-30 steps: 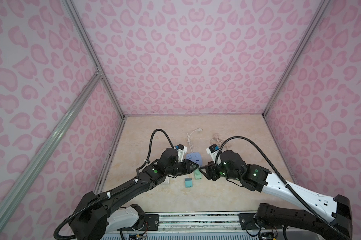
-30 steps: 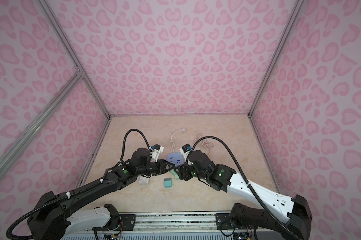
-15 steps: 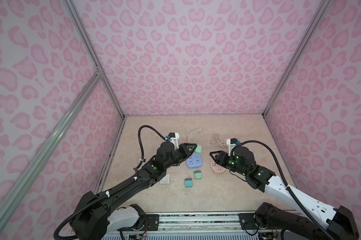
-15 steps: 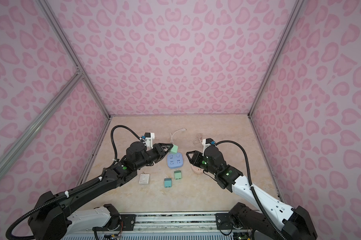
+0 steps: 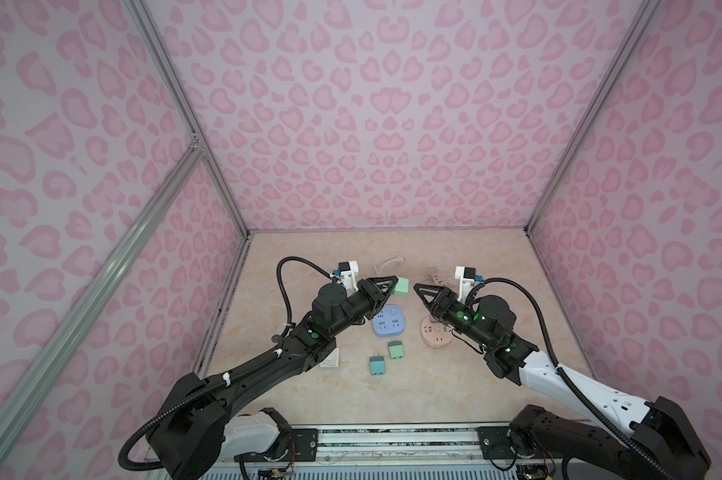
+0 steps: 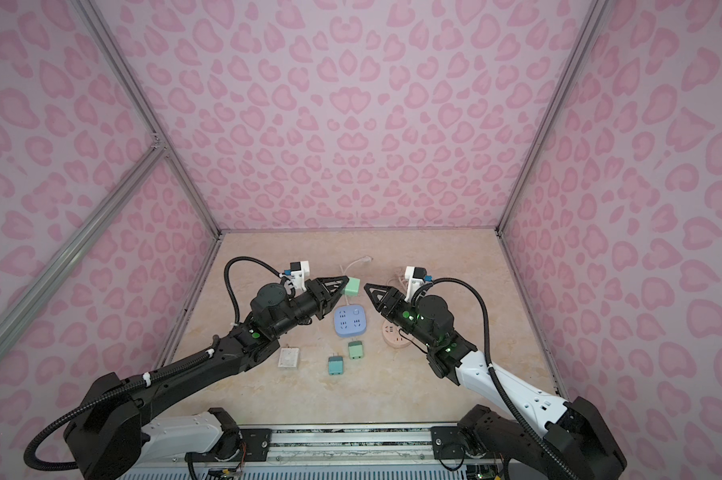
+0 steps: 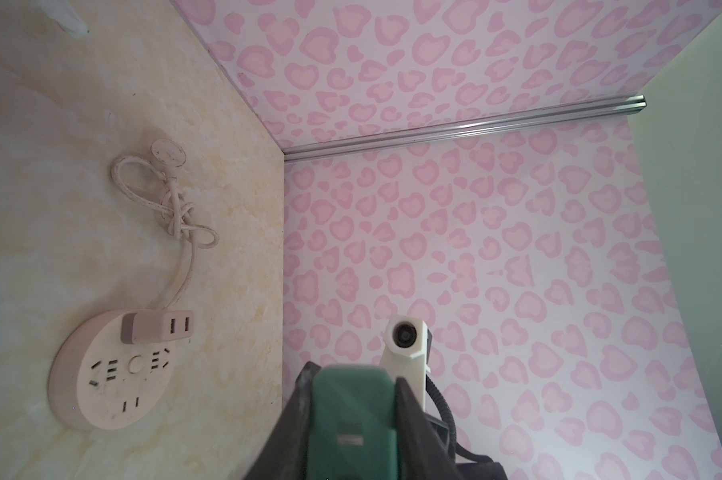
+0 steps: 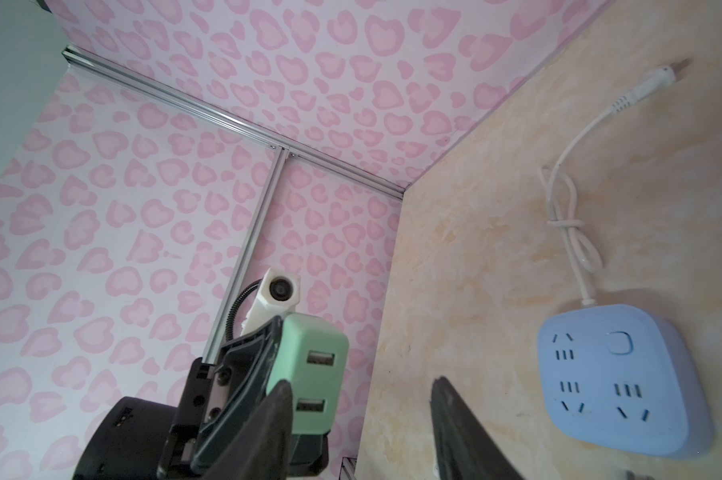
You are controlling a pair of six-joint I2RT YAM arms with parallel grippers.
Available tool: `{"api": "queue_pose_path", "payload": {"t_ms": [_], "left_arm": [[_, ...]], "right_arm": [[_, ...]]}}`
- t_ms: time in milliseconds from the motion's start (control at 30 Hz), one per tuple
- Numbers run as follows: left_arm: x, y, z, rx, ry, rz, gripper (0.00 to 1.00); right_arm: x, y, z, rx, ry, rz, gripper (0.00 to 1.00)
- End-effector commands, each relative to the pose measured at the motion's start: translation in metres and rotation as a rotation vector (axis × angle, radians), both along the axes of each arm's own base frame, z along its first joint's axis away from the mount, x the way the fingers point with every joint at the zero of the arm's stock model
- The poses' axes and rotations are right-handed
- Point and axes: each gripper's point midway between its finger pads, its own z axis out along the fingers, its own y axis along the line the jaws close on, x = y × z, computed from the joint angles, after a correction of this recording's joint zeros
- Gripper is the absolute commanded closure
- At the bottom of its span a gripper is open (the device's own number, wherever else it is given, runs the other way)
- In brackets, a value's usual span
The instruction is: Insert the plug
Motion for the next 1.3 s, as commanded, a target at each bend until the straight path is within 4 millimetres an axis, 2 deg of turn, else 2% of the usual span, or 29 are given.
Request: {"api": "queue_pose_path", "payload": {"t_ms": [0, 133, 500, 633, 767, 833, 867, 933, 967, 1000, 1033, 1100, 1167, 1267], "left_arm": [[0.000, -0.004, 0.019, -0.060, -0.052, -0.015, 0.98], [0.001, -0.008, 0.021, -0.078, -0.053, -0.029, 0.98], [0.000, -0.013, 0.026, -0.088, -0.068, -0.052, 0.97], [0.000, -0.014, 0.027, -0.095, -0.067, -0.055, 0.97], [-0.002, -0.015, 0.026, -0.094, -0.064, -0.065, 0.97], [-0.001, -0.017, 0.021, -0.075, -0.053, -0.071, 0.97], [-0.001, -0.018, 0.017, -0.058, -0.041, -0.074, 0.85], [0.001, -0.015, 0.004, 0.002, 0.000, -0.060, 0.44], [0.004, -0.009, -0.008, 0.057, 0.034, -0.042, 0.29], [0.006, -0.002, -0.018, 0.108, 0.060, -0.020, 0.21], [0.008, 0.009, -0.027, 0.162, 0.076, 0.005, 0.17], [0.012, 0.038, -0.043, 0.264, 0.110, 0.063, 0.14], [0.013, 0.077, -0.054, 0.400, 0.116, 0.144, 0.14], [-0.001, 0.134, -0.056, 0.733, 0.064, 0.237, 0.13]], "right_arm": [[-0.002, 0.005, 0.021, 0.086, -0.049, 0.025, 0.53], [0.000, 0.012, 0.018, 0.103, -0.036, 0.043, 0.58], [-0.002, 0.030, 0.016, 0.152, -0.024, 0.095, 0.61], [-0.001, 0.032, 0.015, 0.162, -0.022, 0.101, 0.69], [-0.001, 0.032, 0.013, 0.153, -0.017, 0.099, 0.94], [0.000, 0.031, 0.013, 0.146, -0.016, 0.103, 1.00], [0.001, 0.030, 0.011, 0.142, -0.010, 0.102, 1.00], [0.003, 0.027, 0.003, 0.124, 0.014, 0.101, 1.00], [0.004, 0.024, -0.002, 0.111, 0.029, 0.098, 1.00], [0.005, 0.022, -0.006, 0.097, 0.042, 0.095, 1.00], [0.006, 0.019, -0.013, 0.072, 0.061, 0.094, 1.00], [0.005, 0.013, -0.028, -0.006, 0.107, 0.092, 1.00], [0.001, 0.003, -0.043, -0.124, 0.134, 0.081, 1.00], [-0.013, -0.024, -0.069, -0.446, 0.198, 0.064, 1.00]]}}
